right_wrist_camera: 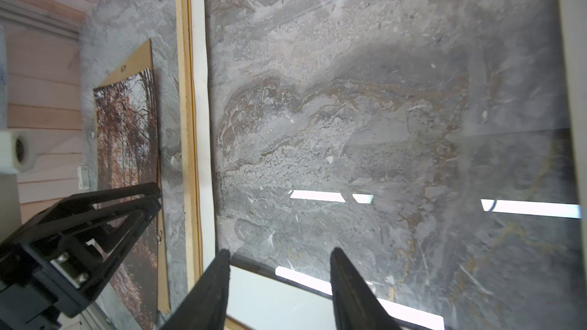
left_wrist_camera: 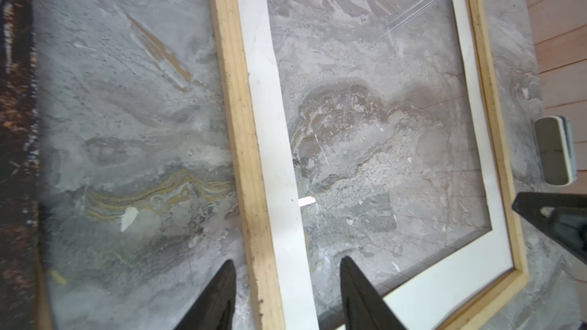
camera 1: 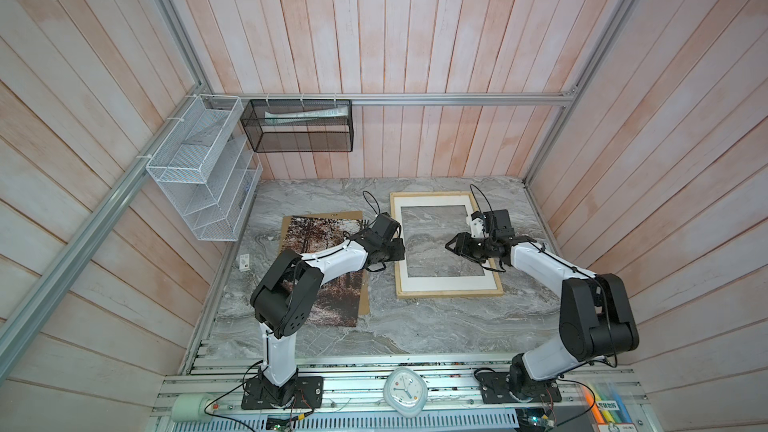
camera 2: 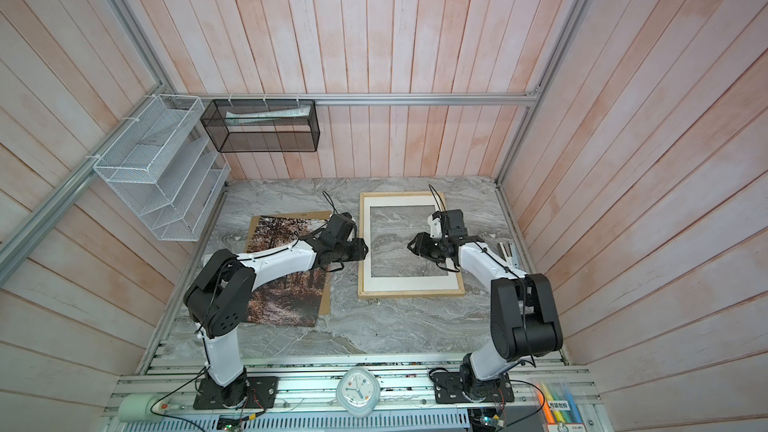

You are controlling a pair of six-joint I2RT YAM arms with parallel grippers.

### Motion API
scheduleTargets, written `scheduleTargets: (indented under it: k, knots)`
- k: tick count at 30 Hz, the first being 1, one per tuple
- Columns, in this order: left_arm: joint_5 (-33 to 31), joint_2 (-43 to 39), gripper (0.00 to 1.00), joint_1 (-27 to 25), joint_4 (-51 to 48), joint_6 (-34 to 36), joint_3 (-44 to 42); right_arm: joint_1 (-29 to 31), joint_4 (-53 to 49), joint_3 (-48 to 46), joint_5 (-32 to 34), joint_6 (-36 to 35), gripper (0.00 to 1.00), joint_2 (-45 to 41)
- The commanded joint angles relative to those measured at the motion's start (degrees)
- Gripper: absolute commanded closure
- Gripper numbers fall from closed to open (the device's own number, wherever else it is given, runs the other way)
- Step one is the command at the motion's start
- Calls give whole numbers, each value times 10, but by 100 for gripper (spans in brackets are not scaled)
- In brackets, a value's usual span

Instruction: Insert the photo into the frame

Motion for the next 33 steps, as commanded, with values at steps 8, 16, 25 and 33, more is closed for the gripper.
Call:
scheduleTargets:
  k: [8,16,25,33]
  knots:
    - [-76,-51,45,49,-60,20,-40,75,172,-37,25,137,49,-5]
    - [-102,-136,45,83,-68,7,-155,170,187,84,26,157,49,129]
    - [-100,-183,45,121,-65,-1,-235,252,147,271,-5,144,49,304]
    - [-91,-189,45,133,-65,14,-255,272,95,372,-16,129,49,394]
